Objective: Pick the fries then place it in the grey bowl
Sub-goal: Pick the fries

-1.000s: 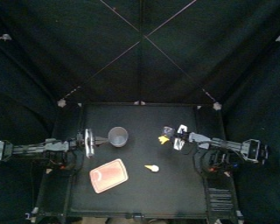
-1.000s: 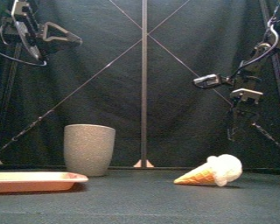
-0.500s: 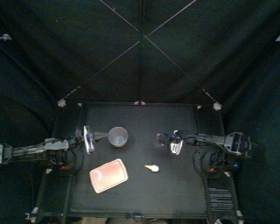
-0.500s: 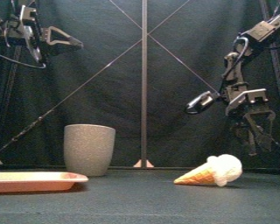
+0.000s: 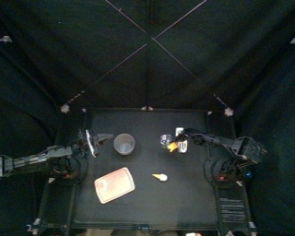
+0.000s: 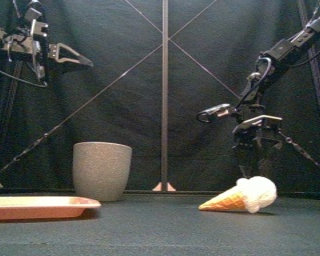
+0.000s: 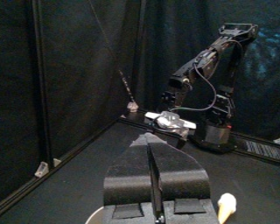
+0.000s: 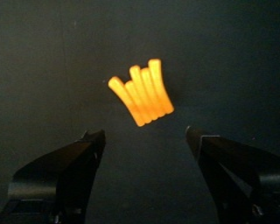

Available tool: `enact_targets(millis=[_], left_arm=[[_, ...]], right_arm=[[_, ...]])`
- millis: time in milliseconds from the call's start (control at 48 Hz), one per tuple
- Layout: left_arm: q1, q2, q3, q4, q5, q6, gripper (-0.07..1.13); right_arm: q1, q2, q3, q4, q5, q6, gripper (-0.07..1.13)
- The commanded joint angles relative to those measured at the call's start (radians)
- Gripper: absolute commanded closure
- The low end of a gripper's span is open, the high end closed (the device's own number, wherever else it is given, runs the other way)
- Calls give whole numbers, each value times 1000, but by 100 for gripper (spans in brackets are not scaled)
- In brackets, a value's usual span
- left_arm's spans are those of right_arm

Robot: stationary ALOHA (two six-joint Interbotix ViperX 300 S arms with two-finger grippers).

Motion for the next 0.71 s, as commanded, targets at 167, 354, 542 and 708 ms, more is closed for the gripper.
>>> enact_targets(millis=[167, 354, 542, 708], left_arm=[[21, 6, -6, -2, -2, -2, 107], [21, 6, -6, 3, 0, 0, 107], [18, 3, 9, 8, 0, 0, 107], [18, 2, 17, 8, 0, 0, 107]], right_arm=[[17, 67, -3, 17, -83, -17, 0], [31, 135, -23, -2, -91, -17, 0], [25, 163, -26, -28, -91, -14, 0], [25, 189, -23, -32, -87, -11, 0]])
